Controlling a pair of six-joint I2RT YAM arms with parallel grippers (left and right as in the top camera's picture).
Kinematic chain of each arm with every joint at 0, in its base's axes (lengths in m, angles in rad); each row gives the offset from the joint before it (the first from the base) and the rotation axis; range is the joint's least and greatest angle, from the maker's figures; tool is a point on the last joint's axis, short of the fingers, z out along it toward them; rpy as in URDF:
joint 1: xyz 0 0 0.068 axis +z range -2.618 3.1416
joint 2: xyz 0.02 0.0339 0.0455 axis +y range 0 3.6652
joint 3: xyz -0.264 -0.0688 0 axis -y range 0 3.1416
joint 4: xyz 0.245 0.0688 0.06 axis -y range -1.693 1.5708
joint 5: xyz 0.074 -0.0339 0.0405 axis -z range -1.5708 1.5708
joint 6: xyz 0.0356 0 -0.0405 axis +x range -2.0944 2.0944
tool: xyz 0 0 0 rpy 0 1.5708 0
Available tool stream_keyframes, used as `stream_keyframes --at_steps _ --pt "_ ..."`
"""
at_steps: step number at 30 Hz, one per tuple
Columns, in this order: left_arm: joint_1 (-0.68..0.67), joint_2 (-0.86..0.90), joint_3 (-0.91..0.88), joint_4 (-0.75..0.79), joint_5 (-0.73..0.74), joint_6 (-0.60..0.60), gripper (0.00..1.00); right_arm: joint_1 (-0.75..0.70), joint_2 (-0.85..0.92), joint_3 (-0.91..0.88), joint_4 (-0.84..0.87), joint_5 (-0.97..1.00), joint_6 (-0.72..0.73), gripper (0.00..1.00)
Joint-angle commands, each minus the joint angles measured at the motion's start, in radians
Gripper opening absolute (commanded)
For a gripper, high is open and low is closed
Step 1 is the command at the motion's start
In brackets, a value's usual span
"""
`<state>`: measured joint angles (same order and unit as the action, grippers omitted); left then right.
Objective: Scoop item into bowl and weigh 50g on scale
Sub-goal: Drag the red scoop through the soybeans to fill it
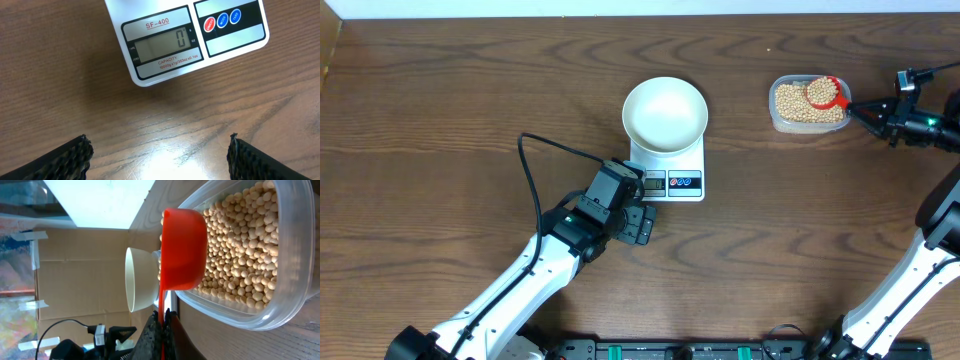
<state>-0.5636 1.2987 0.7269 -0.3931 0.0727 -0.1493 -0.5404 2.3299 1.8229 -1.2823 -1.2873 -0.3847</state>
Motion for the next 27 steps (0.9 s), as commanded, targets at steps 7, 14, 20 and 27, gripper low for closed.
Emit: stream_keyframes --at_steps 7,14,20,27 --pt "0.004 -0.012 -0.002 -0.002 -0.005 0.011 0.89 -0.003 0.01 -0.002 -0.005 -0.043 -0.024 0.01" --pt "0.004 -0.012 -0.002 -0.002 -0.005 0.01 0.89 -0.003 0.01 -0.002 -0.012 -0.043 -0.024 0.01" --pt "0.004 -0.012 -0.002 -0.002 -0.005 0.011 0.89 -0.002 -0.002 0.008 -0.016 0.028 -0.032 0.01" --pt "0.004 -0.012 -0.002 -0.002 -0.005 0.011 0.89 -0.002 -0.004 0.01 -0.034 0.02 -0.033 0.01"
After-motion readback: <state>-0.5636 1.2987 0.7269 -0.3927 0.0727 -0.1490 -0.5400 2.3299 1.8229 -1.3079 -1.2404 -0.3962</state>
